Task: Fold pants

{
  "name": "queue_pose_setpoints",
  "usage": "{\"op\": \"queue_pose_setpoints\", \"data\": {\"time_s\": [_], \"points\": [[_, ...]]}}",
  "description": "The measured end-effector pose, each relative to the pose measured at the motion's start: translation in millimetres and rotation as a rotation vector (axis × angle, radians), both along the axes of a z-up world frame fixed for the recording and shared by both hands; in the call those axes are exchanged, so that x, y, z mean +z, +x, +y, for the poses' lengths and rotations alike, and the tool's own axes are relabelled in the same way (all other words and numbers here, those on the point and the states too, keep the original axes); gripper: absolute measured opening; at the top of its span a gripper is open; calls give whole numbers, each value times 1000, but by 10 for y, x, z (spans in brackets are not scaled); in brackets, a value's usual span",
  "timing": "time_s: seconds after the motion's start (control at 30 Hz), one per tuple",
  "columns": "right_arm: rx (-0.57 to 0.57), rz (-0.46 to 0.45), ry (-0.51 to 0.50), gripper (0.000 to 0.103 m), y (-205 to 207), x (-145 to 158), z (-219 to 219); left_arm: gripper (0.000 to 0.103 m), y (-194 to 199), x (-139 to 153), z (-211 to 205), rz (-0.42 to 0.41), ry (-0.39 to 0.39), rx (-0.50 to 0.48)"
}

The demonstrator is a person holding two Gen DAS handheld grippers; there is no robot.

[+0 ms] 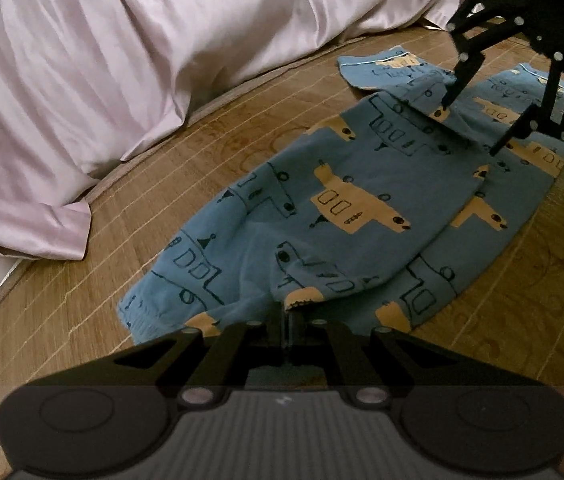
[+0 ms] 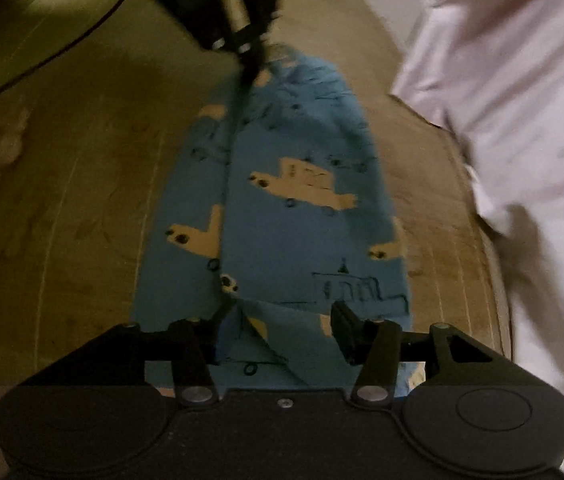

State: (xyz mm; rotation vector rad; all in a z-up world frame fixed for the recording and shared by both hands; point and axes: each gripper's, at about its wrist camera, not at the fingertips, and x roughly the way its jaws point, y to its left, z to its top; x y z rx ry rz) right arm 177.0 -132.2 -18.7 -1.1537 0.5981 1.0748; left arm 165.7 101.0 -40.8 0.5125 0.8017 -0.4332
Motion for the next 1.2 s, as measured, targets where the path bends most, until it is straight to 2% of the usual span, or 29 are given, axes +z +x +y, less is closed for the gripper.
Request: {"op": "queue_pose_setpoints", "data": {"time_s": [0.1, 0.13, 0.23, 0.33, 0.5, 0.63, 0.77, 0.87, 1.13, 1.2], "points": [[9, 43, -17, 53, 52, -22, 83, 1, 4, -8, 21, 8, 1, 9], [15, 57, -37, 47, 63, -52, 108, 1, 9, -12, 28, 13, -2, 13], [37, 70, -96, 8, 73, -112, 132, 2, 0, -25, 37, 17, 6, 5], [16, 76, -88, 1, 84, -106, 100, 1, -5, -5, 43, 11, 4, 4], [-123, 32, 51, 0, -1, 101, -57, 1, -7, 24, 57, -3, -5, 6], [-162, 19, 108, 0, -288, 230, -208, 2, -53, 85, 103, -12, 3, -29], [-167, 13, 98, 0, -605, 123, -216, 1, -72, 53, 121, 9, 47, -73], [-239, 5, 108, 1, -623, -42, -193, 1, -57, -32, 91, 27, 70, -95], [-347, 13, 177, 7, -657, -125, -229, 2, -77, -114, 88, 38, 112, -131], [-369, 14, 198, 8, -720, -148, -242, 7, -76, -113, 82, 60, 122, -138]]}}
